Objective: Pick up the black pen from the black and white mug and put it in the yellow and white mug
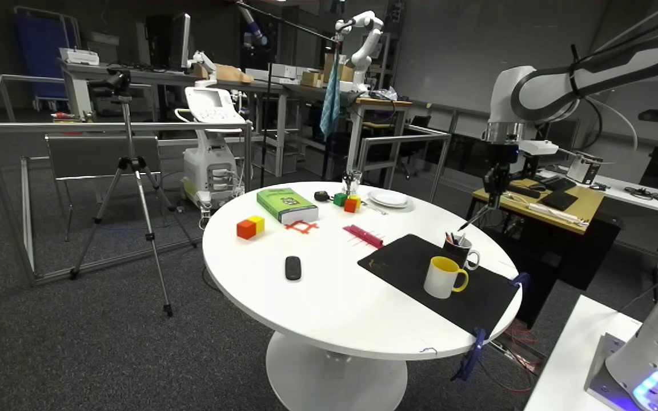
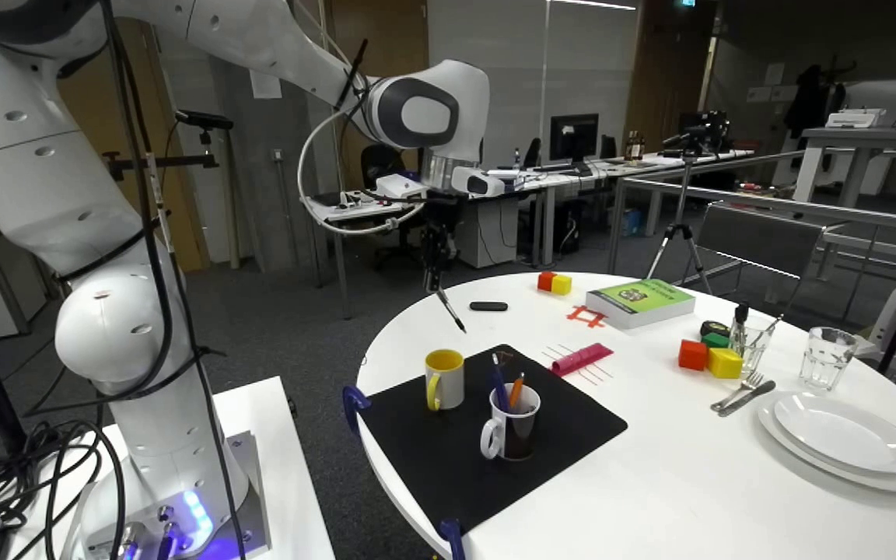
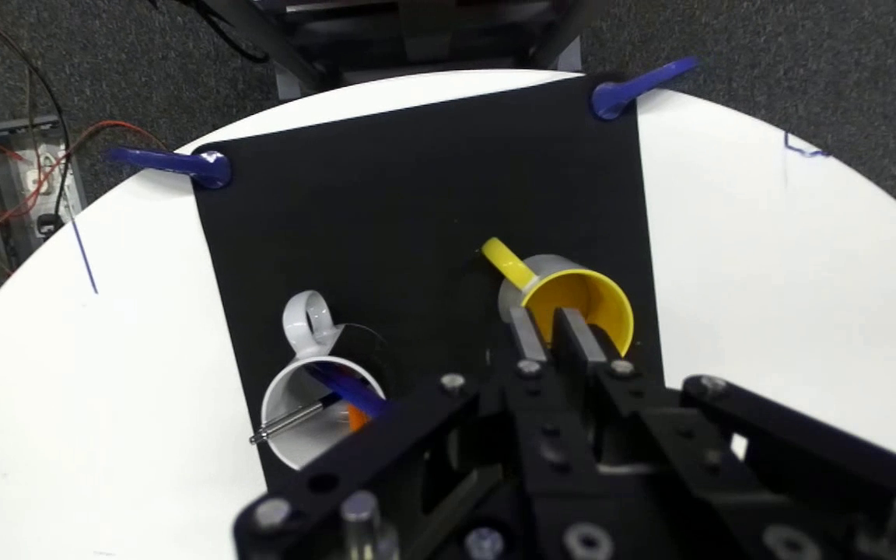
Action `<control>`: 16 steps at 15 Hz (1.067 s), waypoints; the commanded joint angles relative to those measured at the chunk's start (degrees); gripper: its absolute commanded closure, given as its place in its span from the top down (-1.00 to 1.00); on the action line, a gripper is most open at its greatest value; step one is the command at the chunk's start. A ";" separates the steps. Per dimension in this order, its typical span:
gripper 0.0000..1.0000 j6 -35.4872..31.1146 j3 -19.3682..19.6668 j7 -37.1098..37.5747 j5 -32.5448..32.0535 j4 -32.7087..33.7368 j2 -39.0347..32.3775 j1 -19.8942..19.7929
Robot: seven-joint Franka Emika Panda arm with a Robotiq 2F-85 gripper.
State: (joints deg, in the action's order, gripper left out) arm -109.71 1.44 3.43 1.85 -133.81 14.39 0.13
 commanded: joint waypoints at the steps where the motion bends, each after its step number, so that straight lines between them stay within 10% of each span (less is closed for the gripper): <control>1: -0.95 3.67 -1.06 -2.32 2.34 1.14 -0.32 1.18; 16: -0.80 4.65 -2.71 -0.65 1.71 0.16 -3.42 1.91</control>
State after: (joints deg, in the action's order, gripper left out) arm -105.13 -0.98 2.83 3.52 -133.71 10.98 2.36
